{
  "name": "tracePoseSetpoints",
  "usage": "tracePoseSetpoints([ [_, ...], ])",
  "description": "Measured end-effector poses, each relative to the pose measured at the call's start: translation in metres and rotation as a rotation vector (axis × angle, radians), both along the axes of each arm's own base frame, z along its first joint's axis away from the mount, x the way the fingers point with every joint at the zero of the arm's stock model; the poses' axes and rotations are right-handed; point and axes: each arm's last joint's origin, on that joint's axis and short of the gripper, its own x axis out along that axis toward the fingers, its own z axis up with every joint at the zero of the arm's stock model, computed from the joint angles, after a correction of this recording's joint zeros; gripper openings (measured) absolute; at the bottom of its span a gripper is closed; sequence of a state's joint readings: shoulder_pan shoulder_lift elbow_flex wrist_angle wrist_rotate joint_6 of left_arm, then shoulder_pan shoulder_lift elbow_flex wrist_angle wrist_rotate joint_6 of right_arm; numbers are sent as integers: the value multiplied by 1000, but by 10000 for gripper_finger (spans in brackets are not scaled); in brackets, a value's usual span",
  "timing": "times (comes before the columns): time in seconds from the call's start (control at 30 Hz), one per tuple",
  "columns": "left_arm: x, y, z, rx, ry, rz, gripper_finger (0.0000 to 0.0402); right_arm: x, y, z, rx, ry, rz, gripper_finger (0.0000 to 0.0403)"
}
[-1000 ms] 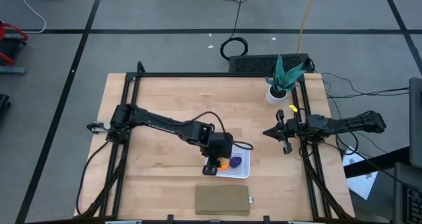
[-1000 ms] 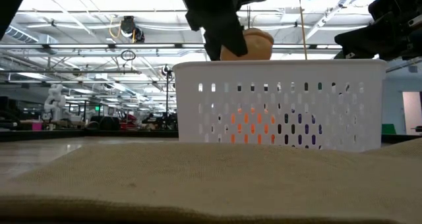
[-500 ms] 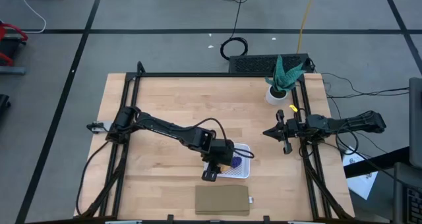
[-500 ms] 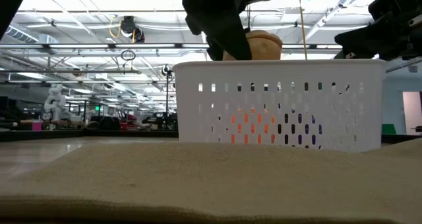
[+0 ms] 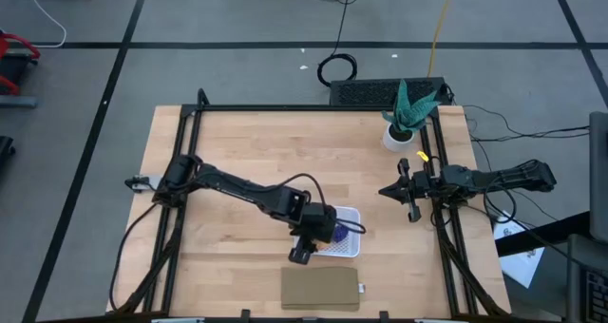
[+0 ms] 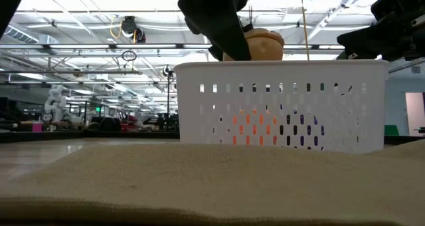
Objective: Pick and placing Produce into tupperware
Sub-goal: Put the yellow potato into the white basket
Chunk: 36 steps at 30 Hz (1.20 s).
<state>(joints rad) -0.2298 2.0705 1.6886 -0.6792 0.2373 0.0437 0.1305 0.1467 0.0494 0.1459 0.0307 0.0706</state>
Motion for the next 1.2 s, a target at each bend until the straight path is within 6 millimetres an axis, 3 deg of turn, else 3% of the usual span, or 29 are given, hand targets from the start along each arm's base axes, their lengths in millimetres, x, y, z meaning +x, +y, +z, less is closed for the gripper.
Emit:
tracePoseSetpoints([
  [0.43, -6, -6, -15, 159, -4, 79, 179, 0, 0, 0, 0, 0, 0, 0],
  [0.83, -5, -7, -24, 146, -49, 83, 179, 0, 0, 0, -1, 0, 0, 0],
  [1.2, -2, 7, -24, 112, -20, 179, 179, 0, 0, 0, -3, -4, 0, 0],
])
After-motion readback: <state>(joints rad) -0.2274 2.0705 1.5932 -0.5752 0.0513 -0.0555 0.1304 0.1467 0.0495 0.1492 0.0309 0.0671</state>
